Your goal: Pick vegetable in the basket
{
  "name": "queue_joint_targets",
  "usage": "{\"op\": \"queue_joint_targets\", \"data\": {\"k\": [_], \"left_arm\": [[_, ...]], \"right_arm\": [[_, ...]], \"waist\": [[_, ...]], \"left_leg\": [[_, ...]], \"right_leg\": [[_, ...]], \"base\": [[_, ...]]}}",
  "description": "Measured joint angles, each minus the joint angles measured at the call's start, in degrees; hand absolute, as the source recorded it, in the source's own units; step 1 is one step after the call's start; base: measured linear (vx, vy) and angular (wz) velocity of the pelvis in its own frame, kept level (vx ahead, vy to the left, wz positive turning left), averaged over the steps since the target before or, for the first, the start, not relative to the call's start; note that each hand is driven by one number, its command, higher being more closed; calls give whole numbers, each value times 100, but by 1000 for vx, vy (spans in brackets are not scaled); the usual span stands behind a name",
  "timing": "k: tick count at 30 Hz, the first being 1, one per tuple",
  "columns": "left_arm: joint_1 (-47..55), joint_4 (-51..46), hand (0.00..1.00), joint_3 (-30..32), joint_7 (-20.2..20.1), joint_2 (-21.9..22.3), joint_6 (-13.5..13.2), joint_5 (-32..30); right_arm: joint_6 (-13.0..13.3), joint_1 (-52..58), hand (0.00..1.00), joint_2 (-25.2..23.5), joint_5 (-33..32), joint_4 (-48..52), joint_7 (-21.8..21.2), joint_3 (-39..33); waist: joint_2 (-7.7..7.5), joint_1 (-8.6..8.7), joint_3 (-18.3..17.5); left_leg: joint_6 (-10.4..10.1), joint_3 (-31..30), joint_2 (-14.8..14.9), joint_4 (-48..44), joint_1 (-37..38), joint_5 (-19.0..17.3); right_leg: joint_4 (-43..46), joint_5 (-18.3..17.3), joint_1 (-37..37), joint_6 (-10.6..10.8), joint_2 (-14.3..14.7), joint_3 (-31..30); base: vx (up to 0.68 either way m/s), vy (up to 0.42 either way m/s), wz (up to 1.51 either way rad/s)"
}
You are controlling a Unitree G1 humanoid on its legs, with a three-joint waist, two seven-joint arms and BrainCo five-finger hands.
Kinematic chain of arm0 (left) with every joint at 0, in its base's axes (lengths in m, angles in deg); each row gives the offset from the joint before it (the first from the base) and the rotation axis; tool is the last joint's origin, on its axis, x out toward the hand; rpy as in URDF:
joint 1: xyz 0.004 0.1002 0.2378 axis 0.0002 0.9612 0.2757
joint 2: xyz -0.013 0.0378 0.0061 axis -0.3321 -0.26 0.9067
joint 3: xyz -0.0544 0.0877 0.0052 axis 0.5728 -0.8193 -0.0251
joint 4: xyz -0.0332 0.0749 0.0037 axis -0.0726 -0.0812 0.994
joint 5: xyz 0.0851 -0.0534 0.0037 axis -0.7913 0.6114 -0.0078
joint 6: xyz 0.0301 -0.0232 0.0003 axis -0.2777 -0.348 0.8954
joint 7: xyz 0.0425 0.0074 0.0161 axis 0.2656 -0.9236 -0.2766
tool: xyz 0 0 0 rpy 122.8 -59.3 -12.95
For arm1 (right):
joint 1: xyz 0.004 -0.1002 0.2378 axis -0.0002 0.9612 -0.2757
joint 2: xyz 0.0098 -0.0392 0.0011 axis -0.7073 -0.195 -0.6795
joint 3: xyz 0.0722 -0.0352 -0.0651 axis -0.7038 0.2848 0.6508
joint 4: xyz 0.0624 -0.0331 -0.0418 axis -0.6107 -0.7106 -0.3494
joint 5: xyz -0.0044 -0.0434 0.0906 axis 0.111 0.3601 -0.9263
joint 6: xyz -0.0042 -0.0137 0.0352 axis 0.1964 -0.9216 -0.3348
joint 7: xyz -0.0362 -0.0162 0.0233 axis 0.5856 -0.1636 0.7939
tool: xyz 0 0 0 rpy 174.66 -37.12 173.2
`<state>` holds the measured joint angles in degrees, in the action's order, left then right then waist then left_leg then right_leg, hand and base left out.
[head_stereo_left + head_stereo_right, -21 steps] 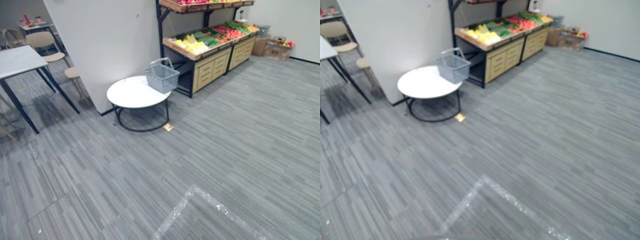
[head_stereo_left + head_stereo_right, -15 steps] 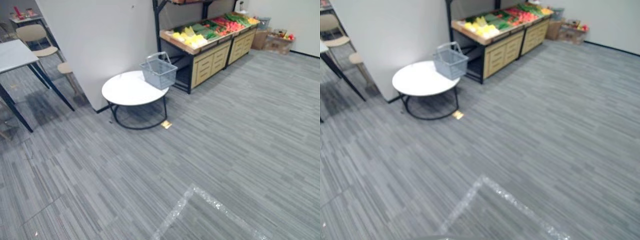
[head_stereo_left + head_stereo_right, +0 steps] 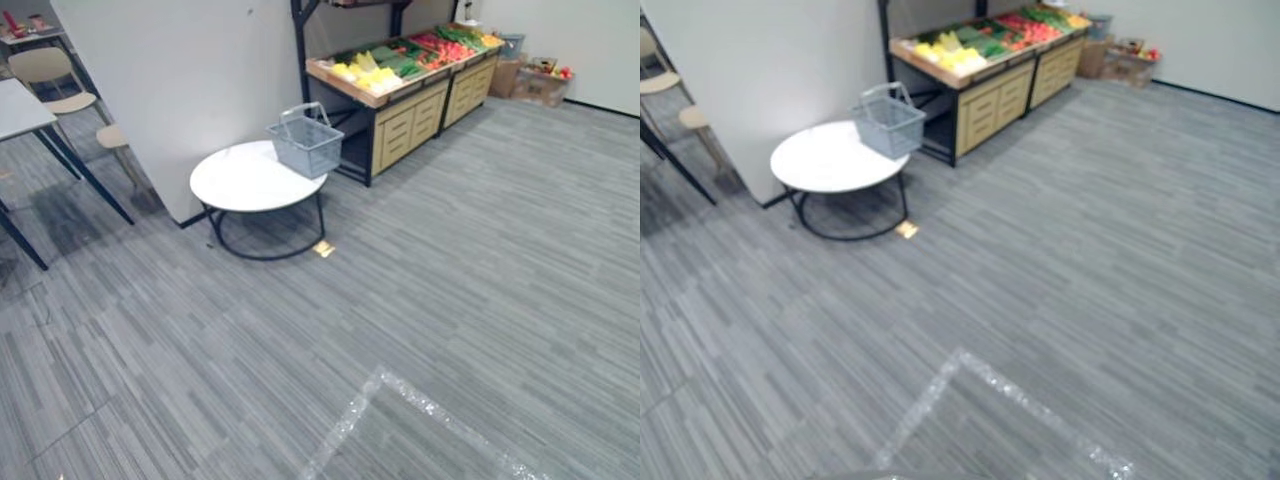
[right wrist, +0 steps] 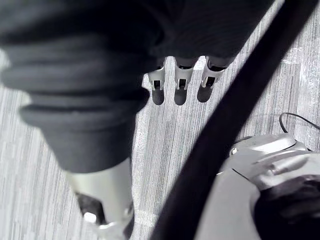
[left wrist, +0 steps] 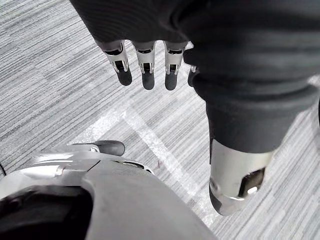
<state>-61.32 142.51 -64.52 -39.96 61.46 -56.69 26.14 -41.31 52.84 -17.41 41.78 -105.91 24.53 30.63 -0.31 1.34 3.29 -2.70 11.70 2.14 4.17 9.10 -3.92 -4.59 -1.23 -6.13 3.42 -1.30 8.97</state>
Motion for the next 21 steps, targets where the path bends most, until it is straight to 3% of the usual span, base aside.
{"op": "queue_joint_targets", "data": {"k": [16,19,21], "left_arm": [[-96,3,0,-14,0,7,3,13],[-240,-3,0,-29,31,-5,5,47],[-367,-80,0,7,42,-29,-1,62]], "right_arm": [[-41,-74,0,-32,-16,-8,-47,-343],[-36,-285,0,-33,-13,1,-46,-347],[-37,-314,0,-60,-12,-3,-46,-443]], "waist": [[53,15,2],[60,22,195],[7,36,382]], "left_leg": [[-6,51,74,95,-17,-1],[-45,173,89,-34,-118,-26],[-148,178,114,-559,-272,-331]], "right_leg": [[87,16,127,-38,68,106],[849,-312,552,-103,8,24],[1423,-687,733,-175,-89,25]], "base": [[25,-26,-3],[-40,-10,-22],[-74,-42,3]]}}
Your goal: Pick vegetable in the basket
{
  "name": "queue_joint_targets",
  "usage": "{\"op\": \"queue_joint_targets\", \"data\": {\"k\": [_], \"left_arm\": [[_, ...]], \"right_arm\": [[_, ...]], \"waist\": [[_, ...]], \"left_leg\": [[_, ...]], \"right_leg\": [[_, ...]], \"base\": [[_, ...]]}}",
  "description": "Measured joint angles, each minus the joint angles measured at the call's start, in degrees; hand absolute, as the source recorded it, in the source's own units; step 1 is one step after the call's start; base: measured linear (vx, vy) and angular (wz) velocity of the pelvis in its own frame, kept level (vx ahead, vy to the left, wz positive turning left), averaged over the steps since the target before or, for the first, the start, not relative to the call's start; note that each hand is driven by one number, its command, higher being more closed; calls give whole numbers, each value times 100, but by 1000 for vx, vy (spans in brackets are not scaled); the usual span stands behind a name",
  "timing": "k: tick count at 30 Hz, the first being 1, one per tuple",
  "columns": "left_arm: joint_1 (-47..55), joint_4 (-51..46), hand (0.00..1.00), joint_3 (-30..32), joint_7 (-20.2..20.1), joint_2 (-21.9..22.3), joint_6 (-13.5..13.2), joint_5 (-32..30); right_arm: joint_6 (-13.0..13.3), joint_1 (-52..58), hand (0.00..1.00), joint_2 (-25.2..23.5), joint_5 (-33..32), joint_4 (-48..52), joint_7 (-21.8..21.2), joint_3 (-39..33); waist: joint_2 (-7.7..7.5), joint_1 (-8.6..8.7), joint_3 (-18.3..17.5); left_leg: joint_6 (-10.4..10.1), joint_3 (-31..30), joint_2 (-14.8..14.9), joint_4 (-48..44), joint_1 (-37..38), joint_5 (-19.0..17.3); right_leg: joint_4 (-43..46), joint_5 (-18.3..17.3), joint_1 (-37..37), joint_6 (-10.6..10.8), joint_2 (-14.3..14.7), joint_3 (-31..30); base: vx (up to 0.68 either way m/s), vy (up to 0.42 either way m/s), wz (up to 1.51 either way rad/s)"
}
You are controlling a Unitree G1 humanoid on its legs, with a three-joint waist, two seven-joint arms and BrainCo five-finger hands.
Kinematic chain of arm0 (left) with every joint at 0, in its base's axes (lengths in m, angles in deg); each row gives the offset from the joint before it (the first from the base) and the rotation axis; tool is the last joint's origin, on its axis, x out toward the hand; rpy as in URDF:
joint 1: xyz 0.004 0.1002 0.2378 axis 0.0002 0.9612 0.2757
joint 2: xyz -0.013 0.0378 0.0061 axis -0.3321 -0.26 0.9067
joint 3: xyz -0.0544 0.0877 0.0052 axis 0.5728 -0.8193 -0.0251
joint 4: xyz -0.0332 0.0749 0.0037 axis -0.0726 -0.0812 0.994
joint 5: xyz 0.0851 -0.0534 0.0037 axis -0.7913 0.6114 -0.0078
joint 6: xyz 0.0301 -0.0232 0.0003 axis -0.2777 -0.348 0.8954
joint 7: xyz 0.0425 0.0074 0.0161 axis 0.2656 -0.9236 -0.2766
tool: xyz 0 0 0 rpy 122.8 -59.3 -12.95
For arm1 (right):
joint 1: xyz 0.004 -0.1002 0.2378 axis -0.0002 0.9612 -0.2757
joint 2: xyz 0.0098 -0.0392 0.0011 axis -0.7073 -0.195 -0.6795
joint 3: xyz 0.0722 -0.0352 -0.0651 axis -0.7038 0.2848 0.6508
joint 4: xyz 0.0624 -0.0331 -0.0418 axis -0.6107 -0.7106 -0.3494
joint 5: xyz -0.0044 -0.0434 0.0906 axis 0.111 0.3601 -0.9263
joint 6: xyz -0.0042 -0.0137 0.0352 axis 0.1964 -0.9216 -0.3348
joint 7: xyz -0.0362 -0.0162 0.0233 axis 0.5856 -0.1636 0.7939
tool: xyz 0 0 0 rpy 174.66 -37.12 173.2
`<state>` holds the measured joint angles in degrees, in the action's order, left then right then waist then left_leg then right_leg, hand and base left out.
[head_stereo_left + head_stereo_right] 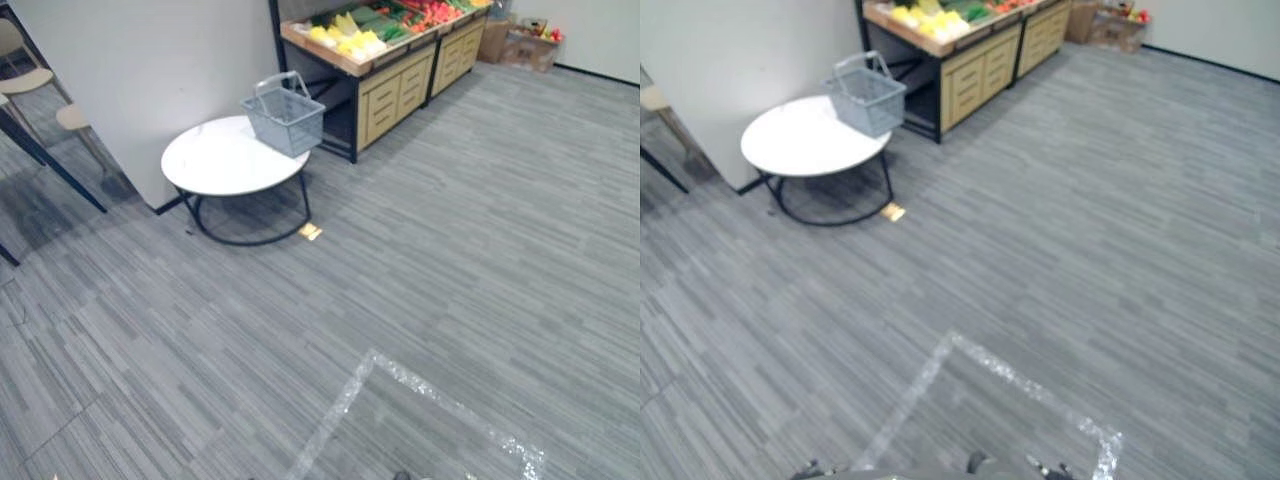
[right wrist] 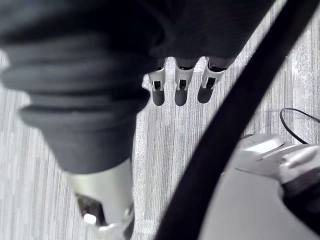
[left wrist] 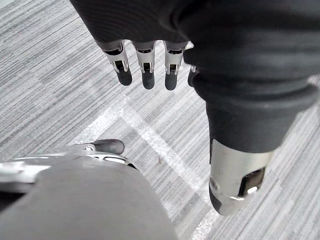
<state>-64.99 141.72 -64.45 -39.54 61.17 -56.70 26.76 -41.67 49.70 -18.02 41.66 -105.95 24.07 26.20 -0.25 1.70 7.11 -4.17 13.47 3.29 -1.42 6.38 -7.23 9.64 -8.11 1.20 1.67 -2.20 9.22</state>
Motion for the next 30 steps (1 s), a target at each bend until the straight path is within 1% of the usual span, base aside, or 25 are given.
{"op": "queue_joint_targets", "data": {"k": [1,2,3,4,5,6,8,9,11,13,15,17,18,19,20,21,22,23,24,25,26,27,28,29,30], "left_arm": [[-3,-36,0,30,-1,2,1,3],[48,-144,0,72,5,41,0,6],[62,-187,0,329,-19,38,2,6],[67,-241,0,474,-31,73,1,6],[113,-361,0,750,-50,190,5,25],[172,-438,0,962,-58,281,3,135],[232,-448,0,1018,-58,341,7,218],[266,-439,0,1006,-59,351,7,225],[336,-414,0,887,-57,349,8,224],[403,-413,0,823,-57,402,1,223],[537,-398,0,914,-23,480,-11,217],[544,-295,0,813,-10,518,3,183],[589,-264,0,770,-17,512,7,160],[696,-182,0,752,-60,419,20,105],[883,-179,0,702,-60,296,17,68],[910,-155,0,708,-48,206,26,18],[824,-155,0,690,-26,116,30,-66],[663,-204,0,644,-31,57,37,-76],[588,-200,0,587,-43,4,43,-119],[548,-226,0,492,-18,-51,42,-116],[488,-315,0,312,1,-63,58,-116],[385,-408,0,180,34,-70,48,-113],[334,-409,0,139,52,-87,43,-113],[103,-403,0,139,99,-99,42,-108],[-95,-406,0,142,130,-85,43,-101]], "right_arm": [[-10,13,0,-1,-4,-10,-7,-16],[-22,82,0,27,2,-7,-6,-48],[-39,126,0,50,19,-21,-12,-67],[-57,133,0,68,35,-36,-21,-123],[-94,153,0,104,44,-33,-26,-175],[-104,216,0,112,48,12,-16,-99],[-127,193,0,144,63,21,-9,-19],[-129,100,0,183,96,20,-12,-6],[-120,-202,0,185,103,21,-9,94],[-87,-382,0,235,97,120,7,330],[-4,-467,0,243,94,342,43,704],[62,-586,0,303,87,329,45,1045],[68,-611,0,305,87,331,39,1146],[82,-624,0,279,89,328,7,1308],[106,-549,0,172,104,273,-42,1414],[127,-544,0,98,111,268,-80,1445],[159,-518,0,30,129,291,-107,1461],[144,-499,0,11,168,239,-151,1457],[132,-448,0,-5,220,204,-184,1453],[148,-411,0,-54,131,261,-191,1311],[167,-395,0,-20,135,345,-189,1240],[188,-373,0,34,146,407,-184,1225],[200,-335,0,49,150,451,-183,1208],[229,-299,0,65,172,447,-178,1081],[245,-247,0,64,213,441,-169,956]], "waist": [[12,-1,40],[37,-13,55],[80,-2,143],[103,-12,146],[110,-23,308],[107,-40,380],[133,-48,388],[129,-64,392],[146,-139,413],[218,-219,415],[268,-264,411],[356,-364,383],[343,-365,382],[152,-386,314],[-139,-450,49],[-255,-405,-55],[-312,-290,-84],[-382,-297,-67],[-419,-280,2],[-416,-238,76],[-337,-86,122],[-278,-26,133],[-269,-34,141],[-275,-18,148],[-259,-5,160]], "left_leg": [[-45,-1,48,-338,-125,-190],[-256,8,224,-1186,-456,-598],[-330,3,435,-2416,-986,-713],[-182,-27,546,-3112,-1304,-564],[51,-182,671,-4215,-1825,-71],[26,-408,629,-4988,-2244,433],[33,-640,497,-5401,-2612,235],[15,-700,385,-5251,-2783,114],[25,-806,231,-3838,-2924,83],[28,-820,329,-1842,-2854,416],[-31,-855,519,-543,-2819,702],[-46,-1015,697,-532,-2928,716],[-53,-981,709,-660,-2922,780],[-81,-758,488,-1140,-2946,1107],[40,-532,133,-1399,-2965,1001],[196,-427,-30,-1444,-2977,866],[292,-430,-217,-1523,-2954,699],[415,-322,-400,-1570,-2767,476],[512,-289,-534,-1488,-2419,316],[577,-299,-664,-1302,-1966,213],[626,-385,-711,-1181,-1464,27],[659,-474,-725,-995,-964,-115],[653,-488,-732,-879,-740,-162],[667,-539,-752,-701,-387,-262],[713,-638,-765,-632,-167,-310]], "right_leg": [[140,-148,51,-24,-12,-1],[346,-326,78,-108,20,7],[377,-384,36,-160,61,56],[435,-403,3,-187,60,81],[476,-449,-138,-215,57,96],[473,-513,-276,-266,19,95],[469,-554,-359,-252,-73,92],[446,-556,-370,-250,-117,14],[401,-582,-344,-207,-210,-123],[327,-643,-339,-108,-208,-182],[337,-814,-420,34,-206,-268],[337,-1071,-567,256,-258,-432],[335,-1171,-661,334,-334,-482],[325,-1398,-813,317,-685,-576],[489,-1503,-795,142,-1073,-819],[1041,-1407,-594,292,-1190,-999],[2058,-1114,-307,336,-1176,-1133],[2995,-406,124,97,-1362,-1131],[3686,350,335,-54,-1489,-1130],[4406,892,484,-51,-1619,-1118],[5272,820,717,-77,-1596,-975],[5685,611,907,-100,-1564,-633],[5735,411,1014,-36,-1561,-449],[5601,19,1248,-9,-1558,-62],[5242,-220,1424,33,-1515,228]], "base": [[-81,-79,1],[-74,-87,14],[-56,-93,12],[-8,-89,14],[31,-62,8],[51,-36,10],[98,26,0],[165,68,-20],[171,98,-29],[219,165,-25],[388,273,-23],[435,346,-32],[486,434,-34],[547,430,-55],[707,442,-51],[634,303,-17],[665,256,14],[643,261,16],[629,267,-1],[590,260,15],[673,277,20],[654,258,17],[618,202,12],[401,86,17],[514,63,33]]}}
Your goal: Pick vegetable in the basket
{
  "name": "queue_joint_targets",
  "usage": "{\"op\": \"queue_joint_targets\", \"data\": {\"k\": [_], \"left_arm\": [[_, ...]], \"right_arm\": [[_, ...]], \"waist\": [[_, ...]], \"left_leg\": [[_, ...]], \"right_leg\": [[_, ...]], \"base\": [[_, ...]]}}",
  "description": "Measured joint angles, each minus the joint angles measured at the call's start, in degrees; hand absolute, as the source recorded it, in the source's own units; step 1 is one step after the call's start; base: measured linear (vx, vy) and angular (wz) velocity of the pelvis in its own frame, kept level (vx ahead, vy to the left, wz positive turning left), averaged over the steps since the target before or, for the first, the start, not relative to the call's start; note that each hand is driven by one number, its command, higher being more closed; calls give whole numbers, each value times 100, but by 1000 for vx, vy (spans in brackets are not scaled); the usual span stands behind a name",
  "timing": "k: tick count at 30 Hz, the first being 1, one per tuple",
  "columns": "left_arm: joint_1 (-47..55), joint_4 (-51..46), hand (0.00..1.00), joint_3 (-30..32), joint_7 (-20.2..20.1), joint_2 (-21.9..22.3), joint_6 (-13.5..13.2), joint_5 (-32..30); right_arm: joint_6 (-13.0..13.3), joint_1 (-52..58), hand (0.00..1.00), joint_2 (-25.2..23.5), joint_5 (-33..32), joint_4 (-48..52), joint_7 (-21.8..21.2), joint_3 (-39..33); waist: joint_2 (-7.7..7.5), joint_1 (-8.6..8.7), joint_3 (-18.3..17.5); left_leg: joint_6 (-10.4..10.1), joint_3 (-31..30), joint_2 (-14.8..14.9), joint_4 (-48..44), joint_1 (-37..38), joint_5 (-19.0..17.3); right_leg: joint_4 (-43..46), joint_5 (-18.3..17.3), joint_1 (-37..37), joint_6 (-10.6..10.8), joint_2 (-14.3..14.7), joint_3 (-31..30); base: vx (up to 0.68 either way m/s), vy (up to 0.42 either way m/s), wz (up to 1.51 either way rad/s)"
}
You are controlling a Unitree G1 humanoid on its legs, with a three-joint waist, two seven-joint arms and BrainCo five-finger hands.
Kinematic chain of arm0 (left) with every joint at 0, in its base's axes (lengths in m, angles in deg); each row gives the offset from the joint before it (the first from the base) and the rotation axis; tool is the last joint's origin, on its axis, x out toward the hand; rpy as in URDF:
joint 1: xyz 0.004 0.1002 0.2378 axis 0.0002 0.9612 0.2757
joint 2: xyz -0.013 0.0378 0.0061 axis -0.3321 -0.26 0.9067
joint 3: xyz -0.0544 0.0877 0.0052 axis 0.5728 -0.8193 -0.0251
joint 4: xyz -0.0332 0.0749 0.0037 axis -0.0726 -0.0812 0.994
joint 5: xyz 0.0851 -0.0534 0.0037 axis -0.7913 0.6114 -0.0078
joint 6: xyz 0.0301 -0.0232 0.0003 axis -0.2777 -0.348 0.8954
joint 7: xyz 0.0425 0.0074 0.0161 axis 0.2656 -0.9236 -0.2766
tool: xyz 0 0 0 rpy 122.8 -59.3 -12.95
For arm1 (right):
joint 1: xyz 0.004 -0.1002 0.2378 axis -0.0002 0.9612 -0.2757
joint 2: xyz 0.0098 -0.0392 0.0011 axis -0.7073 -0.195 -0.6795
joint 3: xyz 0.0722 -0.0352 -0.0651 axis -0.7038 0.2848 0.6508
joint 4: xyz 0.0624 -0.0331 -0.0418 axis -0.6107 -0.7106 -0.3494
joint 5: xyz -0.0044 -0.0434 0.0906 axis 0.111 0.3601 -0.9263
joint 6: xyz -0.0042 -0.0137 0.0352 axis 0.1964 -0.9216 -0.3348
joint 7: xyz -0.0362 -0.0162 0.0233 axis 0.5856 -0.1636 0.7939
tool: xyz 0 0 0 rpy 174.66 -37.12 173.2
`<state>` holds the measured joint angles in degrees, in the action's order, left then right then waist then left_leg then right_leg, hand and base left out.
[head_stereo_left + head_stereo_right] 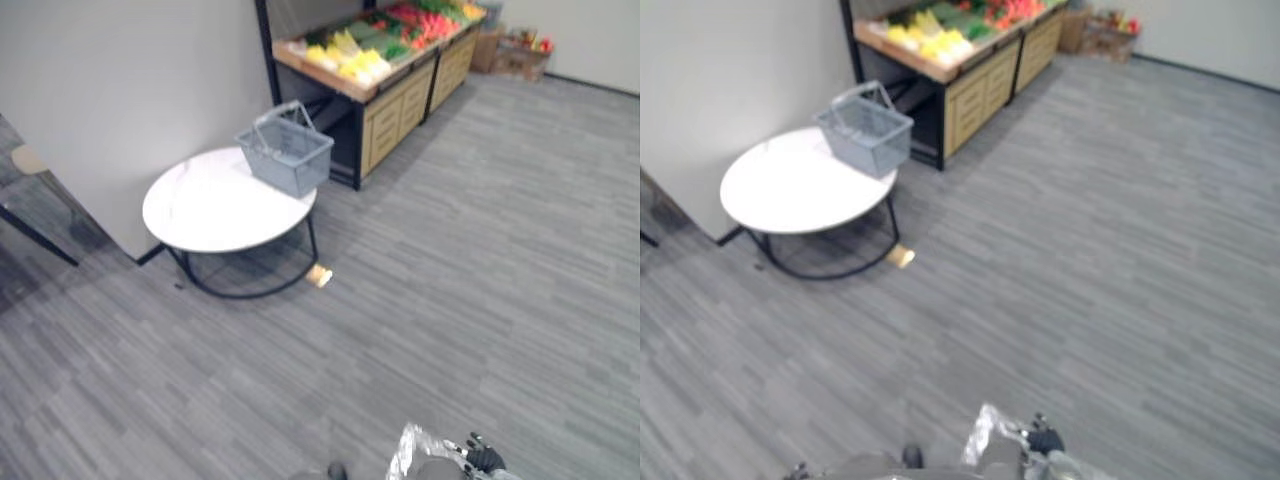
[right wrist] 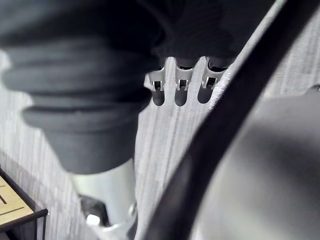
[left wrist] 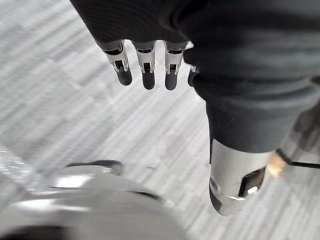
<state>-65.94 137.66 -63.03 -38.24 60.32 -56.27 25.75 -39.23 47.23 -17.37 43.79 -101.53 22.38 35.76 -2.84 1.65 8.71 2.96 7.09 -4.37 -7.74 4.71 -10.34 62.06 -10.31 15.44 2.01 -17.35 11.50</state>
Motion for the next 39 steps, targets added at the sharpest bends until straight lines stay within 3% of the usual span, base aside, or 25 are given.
{"op": "queue_joint_targets", "data": {"k": [2,3,4,7,9,10,12,13,14,16,18,20,22,24,25,27,29,30,31,33,34,35,36,37,39], "left_arm": [[-282,-74,0,13,50,82,-19,81],[-434,-226,0,28,81,162,-48,99],[-461,-270,0,65,84,219,-60,100],[-542,-487,0,272,109,509,-134,98],[-451,-438,0,415,135,611,-132,93],[-427,-344,0,546,127,740,-126,92],[-300,-330,0,848,98,1033,-130,85],[-261,-327,0,1040,51,1068,-125,82],[-247,-218,0,1220,14,1029,-124,83],[-163,-78,0,1385,-39,950,-97,108],[-115,-123,0,1598,-186,847,-89,226],[-94,-171,0,1666,-222,805,-94,217],[51,-132,0,1674,-218,752,-99,201],[357,23,0,1532,-197,751,-25,202],[421,70,0,1476,-192,746,-1,201],[789,105,0,1249,-189,753,73,175],[869,235,0,1074,-186,748,92,50],[907,314,0,992,-188,665,120,28],[945,333,0,905,-183,610,131,10],[886,325,0,769,-170,492,121,-26],[863,330,0,744,-169,425,122,-38],[844,328,0,741,-167,378,123,-33],[831,317,0,723,-168,363,122,-30],[770,313,0,569,-162,317,133,-17],[645,312,0,226,-157,183,129,-9]], "right_arm": [[-11,133,0,-34,-14,-21,16,-238],[-8,168,0,-58,-2,-4,21,-313],[-35,178,0,-69,-2,3,25,-351],[-117,264,0,-110,0,57,106,-389],[-158,315,0,-129,48,61,109,-384],[-164,286,0,-122,48,74,110,-401],[-170,227,0,18,96,135,94,-399],[-180,186,0,83,121,188,94,-404],[-201,167,0,89,121,196,96,-394],[-219,166,0,113,127,179,95,-350],[-216,130,0,138,178,177,94,-143],[-200,-13,0,177,183,165,98,16],[-199,-293,0,159,178,-17,98,125],[-195,-390,0,111,177,-6,96,299],[-195,-395,0,111,177,3,94,344],[-179,-409,0,175,176,11,94,693],[-178,-411,0,232,176,9,95,916],[-177,-416,0,242,176,7,93,1022],[-157,-392,0,258,178,5,87,1101],[-105,-375,0,292,245,21,28,1195],[-97,-363,0,269,275,16,-22,1180],[-94,-338,0,256,300,11,-44,1178],[-88,-332,0,247,306,12,-45,1176],[-59,-271,0,244,329,14,-43,1173],[7,-165,0,220,289,68,-59,962]], "waist": [[25,25,30],[91,132,76],[138,154,99],[188,145,129],[186,152,127],[205,149,128],[512,100,128],[616,89,137],[660,131,160],[632,99,209],[516,-14,285],[519,-69,286],[521,-205,293],[507,-356,299],[500,-353,298],[535,-354,287],[558,-391,280],[501,-486,231],[375,-505,181],[293,-509,147],[227,-486,147],[181,-494,144],[178,-491,145],[187,-448,150],[190,-328,147]], "left_leg": [[3,-123,7,163,359,-127],[-50,-254,71,276,625,-245],[-94,-303,131,312,727,-314],[-330,-343,394,350,1170,-681],[-464,-544,540,266,1430,-852],[-472,-689,683,-103,1440,-848],[-736,-777,955,-1069,1097,-645],[-781,-800,1070,-2029,730,-212],[-997,-874,1139,-3183,250,607],[-1392,-872,1228,-4667,-297,1083],[-1116,-329,1529,-5561,-808,896],[-819,-10,1578,-5620,-1348,601],[-797,177,1421,-4816,-1893,208],[-709,371,1199,-3160,-2044,98],[-654,365,1105,-2570,-2029,142],[-601,657,917,-245,-1847,766],[-441,1009,920,162,-1879,1010],[-75,1247,836,68,-1821,1560],[232,1272,625,54,-1721,1644],[393,1170,327,88,-1517,1470],[435,1104,194,84,-1355,1335],[416,1036,94,162,-1061,1151],[396,984,68,166,-911,1050],[353,813,29,175,-580,872],[318,466,-59,357,-20,767]], "right_leg": [[-1148,-162,249,15,158,443],[-2431,-95,335,57,354,725],[-2977,-22,346,124,464,781],[-5026,793,454,132,817,649],[-4977,1424,494,14,837,522],[-4439,1451,558,-251,849,556],[-4085,978,473,-490,1102,682],[-4041,712,291,-536,1231,719],[-4111,503,-18,-584,1303,741],[-4340,316,-677,-653,1411,726],[-4900,201,-1615,-636,1501,674],[-5242,94,-2127,-550,1535,618],[-5493,33,-2474,-451,1534,491],[-5772,-44,-2833,-311,1501,365],[-5855,-84,-2946,-253,1491,376],[-6137,-247,-3302,-10,1503,419],[-6193,-404,-3523,159,1510,457],[-6157,-563,-3710,322,1346,452],[-5913,-588,-3736,365,1159,445],[-4714,-570,-3347,365,833,239],[-3833,-436,-3071,434,678,82],[-2430,54,-2570,661,468,-128],[-1773,363,-2303,805,409,-230],[-677,527,-1885,836,259,-208],[52,345,-1485,636,74,67]], "base": [[559,2,44],[578,-47,47],[695,-91,52],[555,-145,36],[805,-297,43],[842,-374,19],[687,-331,-4],[651,-292,-6],[646,-260,-5],[561,-177,-6],[530,-183,-7],[476,-167,-15],[320,-53,-35],[354,46,-40],[407,103,-10],[510,172,16],[540,204,13],[572,198,15],[566,198,24],[503,217,50],[639,281,56],[511,199,40],[592,202,36],[474,118,51],[464,63,81]]}}
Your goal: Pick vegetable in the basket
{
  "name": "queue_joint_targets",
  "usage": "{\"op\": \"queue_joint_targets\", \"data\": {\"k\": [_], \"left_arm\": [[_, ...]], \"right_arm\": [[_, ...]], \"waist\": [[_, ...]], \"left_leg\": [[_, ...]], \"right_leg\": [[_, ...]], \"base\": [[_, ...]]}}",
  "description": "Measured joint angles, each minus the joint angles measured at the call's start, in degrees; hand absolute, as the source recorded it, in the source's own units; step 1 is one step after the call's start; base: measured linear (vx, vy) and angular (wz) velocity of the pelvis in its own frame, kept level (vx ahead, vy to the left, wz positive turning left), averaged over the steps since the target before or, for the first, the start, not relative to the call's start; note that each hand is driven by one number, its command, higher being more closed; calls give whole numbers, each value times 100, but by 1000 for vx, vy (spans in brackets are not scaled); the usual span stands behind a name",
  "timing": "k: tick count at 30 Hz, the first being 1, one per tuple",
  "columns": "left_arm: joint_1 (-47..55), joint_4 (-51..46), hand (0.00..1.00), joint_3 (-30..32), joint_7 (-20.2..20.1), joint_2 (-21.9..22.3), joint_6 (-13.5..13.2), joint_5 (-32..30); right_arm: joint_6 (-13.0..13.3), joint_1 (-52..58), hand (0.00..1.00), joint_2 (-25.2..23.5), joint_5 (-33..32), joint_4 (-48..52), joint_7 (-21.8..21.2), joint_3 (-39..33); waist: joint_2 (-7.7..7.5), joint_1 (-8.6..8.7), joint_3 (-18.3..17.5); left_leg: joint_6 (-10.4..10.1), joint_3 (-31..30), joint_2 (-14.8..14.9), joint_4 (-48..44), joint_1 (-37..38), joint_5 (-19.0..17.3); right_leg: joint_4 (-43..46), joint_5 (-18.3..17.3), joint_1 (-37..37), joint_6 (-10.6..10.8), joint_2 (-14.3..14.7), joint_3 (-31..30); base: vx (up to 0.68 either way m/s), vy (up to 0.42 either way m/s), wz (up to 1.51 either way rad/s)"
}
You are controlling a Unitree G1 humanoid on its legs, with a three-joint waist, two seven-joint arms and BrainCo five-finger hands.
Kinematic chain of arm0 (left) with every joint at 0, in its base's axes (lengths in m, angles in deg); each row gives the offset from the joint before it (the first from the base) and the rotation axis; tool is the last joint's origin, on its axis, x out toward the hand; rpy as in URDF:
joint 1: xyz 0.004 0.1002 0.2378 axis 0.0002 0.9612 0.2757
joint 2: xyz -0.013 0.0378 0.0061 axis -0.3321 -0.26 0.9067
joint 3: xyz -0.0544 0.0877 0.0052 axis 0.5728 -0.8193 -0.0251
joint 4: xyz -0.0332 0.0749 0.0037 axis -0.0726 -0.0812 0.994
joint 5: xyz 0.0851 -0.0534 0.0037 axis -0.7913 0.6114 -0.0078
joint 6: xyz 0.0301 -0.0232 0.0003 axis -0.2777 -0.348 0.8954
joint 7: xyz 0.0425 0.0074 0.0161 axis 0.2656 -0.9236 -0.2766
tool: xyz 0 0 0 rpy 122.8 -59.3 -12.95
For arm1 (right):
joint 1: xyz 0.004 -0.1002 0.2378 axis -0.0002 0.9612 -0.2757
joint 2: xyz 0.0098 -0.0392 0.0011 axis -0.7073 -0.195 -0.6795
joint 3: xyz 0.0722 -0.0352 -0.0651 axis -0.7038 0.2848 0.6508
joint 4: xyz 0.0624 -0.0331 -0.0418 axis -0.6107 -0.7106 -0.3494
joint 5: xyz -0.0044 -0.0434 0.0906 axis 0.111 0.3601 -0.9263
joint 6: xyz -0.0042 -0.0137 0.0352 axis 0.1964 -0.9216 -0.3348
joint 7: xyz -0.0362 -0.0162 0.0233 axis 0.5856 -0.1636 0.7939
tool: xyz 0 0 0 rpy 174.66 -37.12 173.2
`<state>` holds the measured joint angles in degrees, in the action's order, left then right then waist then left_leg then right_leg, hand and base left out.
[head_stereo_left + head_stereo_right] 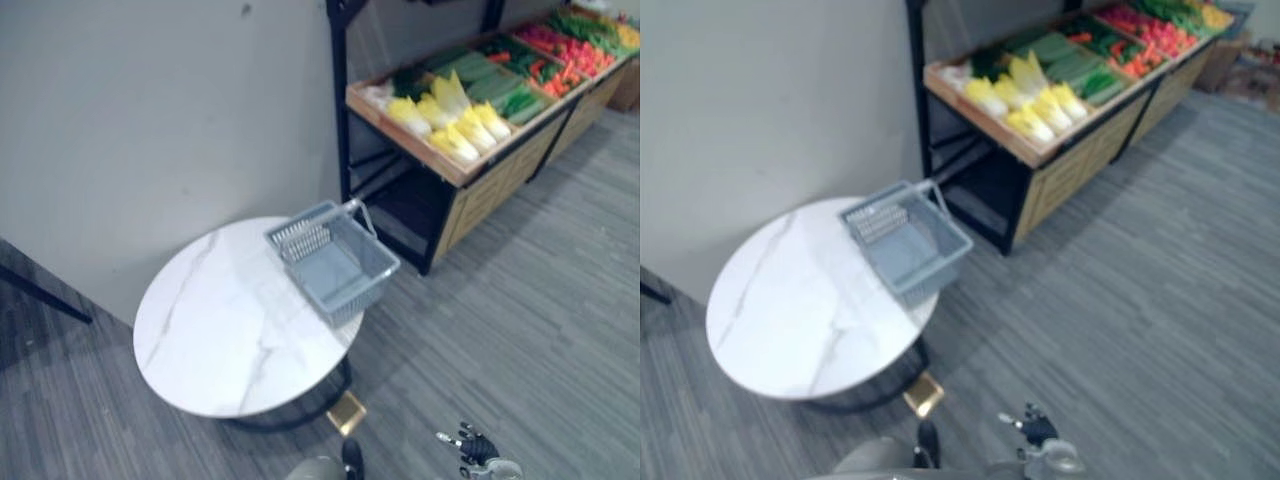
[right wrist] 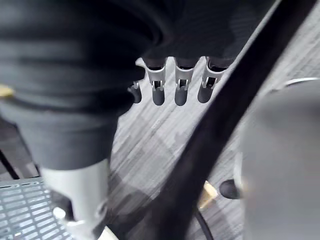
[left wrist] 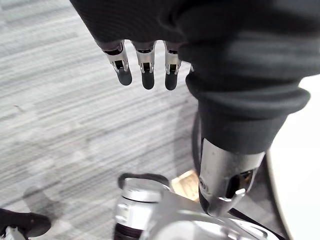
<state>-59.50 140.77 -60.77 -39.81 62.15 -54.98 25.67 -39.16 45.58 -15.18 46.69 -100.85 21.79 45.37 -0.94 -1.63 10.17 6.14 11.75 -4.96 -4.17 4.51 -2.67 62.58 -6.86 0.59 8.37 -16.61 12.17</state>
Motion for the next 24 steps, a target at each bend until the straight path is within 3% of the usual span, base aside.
{"op": "queue_joint_targets", "data": {"k": [1,3,5,6,8,9,10,11,12,13,15,19,24], "left_arm": [[-185,-41,0,-188,19,-88,-9,10],[-396,-125,0,-231,59,-103,-56,14],[-555,-341,0,-301,121,-61,-150,54],[-572,-347,0,-327,127,-60,-179,54],[-617,-373,0,-282,152,-62,-204,56],[-613,-382,0,-239,158,-62,-206,56],[-578,-419,0,-86,171,-69,-211,52],[-552,-432,0,-18,171,-54,-214,49],[-481,-367,0,215,178,136,-222,48],[-449,-292,0,345,182,255,-248,49],[-386,-211,0,561,175,360,-258,50],[-348,-208,0,796,108,358,-248,63],[-218,-206,0,819,103,350,-203,126]], "right_arm": [[19,55,0,27,18,25,12,-113],[18,151,0,39,20,46,30,-279],[-2,285,0,41,22,-53,39,-473],[-6,345,0,34,22,-61,40,-488],[-20,478,0,-73,20,-70,60,-684],[-26,491,0,-87,19,-72,62,-686],[-45,536,0,-189,19,-78,68,-678],[-66,541,0,-193,15,-91,76,-681],[-123,536,0,-30,8,-144,96,-693],[-125,533,0,53,7,-183,109,-693],[-125,462,0,108,5,-210,123,-689],[-113,290,0,55,-79,-245,48,-690],[-122,269,0,98,-189,-305,49,-802]], "waist": [[13,117,-6],[5,149,-7],[13,150,-13],[11,147,-17],[-58,121,-87],[-115,108,-121],[-217,79,-207],[-225,67,-217],[-3,40,-294],[145,16,-383],[252,-10,-448],[113,-7,-371],[137,-14,-366]], "left_leg": [[-74,-292,5,160,316,-45],[-160,-654,36,209,493,-152],[-337,-1190,102,183,585,-334],[-374,-1294,116,187,579,-363],[-583,-1725,173,67,452,-525],[-653,-1815,186,-6,396,-592],[-766,-1968,192,-211,232,-779],[-822,-2022,240,-271,222,-868],[-947,-1945,657,-263,247,-904],[-999,-1793,880,-202,269,-875],[-1240,-1747,1117,-198,275,-721],[-1361,-1569,1193,-830,-142,-214],[-1229,-835,1257,-199,-132,176]], "right_leg": [[-124,-256,261,-101,-41,131],[-792,-462,512,-128,-71,260],[-2805,-427,638,-80,28,76],[-3404,-389,626,-49,88,-85],[-5239,88,617,-45,254,-800],[-5485,246,611,-54,285,-923],[-5766,694,569,1,269,-939],[-5764,1089,528,58,265,-818],[-5708,1111,414,-75,530,-459],[-5711,1017,361,-190,704,-296],[-5752,885,174,-362,915,4],[-5785,584,-317,-531,835,809],[-5905,426,-460,-490,781,1395]], "base": [[371,-42,100],[313,-97,113],[297,-170,119],[356,-298,103],[381,-410,88],[319,-463,85],[245,-400,68],[296,-481,87],[311,-408,66],[308,-363,62],[247,-267,52],[117,-270,91],[-39,-84,81]]}}
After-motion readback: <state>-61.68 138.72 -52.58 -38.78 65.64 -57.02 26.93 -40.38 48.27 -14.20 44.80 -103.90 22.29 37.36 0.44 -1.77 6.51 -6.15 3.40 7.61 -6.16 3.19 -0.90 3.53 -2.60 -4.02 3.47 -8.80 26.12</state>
